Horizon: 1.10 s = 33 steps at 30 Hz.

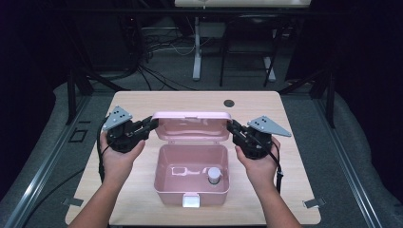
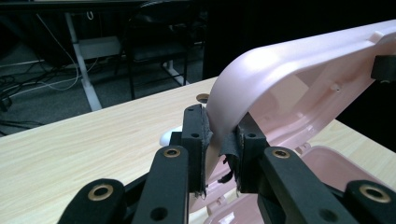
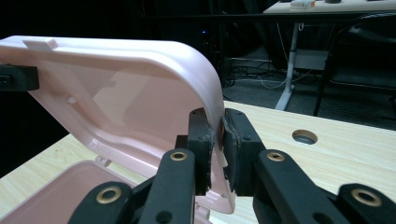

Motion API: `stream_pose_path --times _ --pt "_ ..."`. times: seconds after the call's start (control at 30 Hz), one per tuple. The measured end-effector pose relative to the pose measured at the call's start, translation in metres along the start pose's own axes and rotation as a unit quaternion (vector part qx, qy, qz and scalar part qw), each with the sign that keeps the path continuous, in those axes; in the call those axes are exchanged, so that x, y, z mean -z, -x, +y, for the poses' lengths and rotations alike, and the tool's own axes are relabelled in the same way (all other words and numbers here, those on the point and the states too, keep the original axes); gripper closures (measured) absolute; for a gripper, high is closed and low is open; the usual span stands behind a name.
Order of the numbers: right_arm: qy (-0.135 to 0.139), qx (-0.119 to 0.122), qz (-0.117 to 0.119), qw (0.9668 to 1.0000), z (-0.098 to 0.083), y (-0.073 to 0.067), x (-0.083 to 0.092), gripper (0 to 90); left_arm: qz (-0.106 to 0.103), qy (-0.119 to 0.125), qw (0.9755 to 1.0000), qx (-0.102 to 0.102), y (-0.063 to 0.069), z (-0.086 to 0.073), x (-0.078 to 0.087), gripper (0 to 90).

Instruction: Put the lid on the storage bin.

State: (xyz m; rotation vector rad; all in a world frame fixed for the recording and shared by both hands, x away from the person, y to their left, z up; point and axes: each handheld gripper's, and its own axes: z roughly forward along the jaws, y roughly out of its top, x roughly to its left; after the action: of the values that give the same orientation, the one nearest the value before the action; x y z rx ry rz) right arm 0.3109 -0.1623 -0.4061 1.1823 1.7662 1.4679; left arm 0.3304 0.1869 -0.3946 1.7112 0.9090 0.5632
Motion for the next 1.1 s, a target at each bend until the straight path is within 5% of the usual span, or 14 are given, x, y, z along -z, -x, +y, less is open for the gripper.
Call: stream_pose_path --times 1.1 --pt "-0.027 -0.007 0.014 0.9995 -0.011 0.011 0.033 75.0 -0.021 -0.010 0.9997 0.002 0.006 -0.008 0.016 75.7"
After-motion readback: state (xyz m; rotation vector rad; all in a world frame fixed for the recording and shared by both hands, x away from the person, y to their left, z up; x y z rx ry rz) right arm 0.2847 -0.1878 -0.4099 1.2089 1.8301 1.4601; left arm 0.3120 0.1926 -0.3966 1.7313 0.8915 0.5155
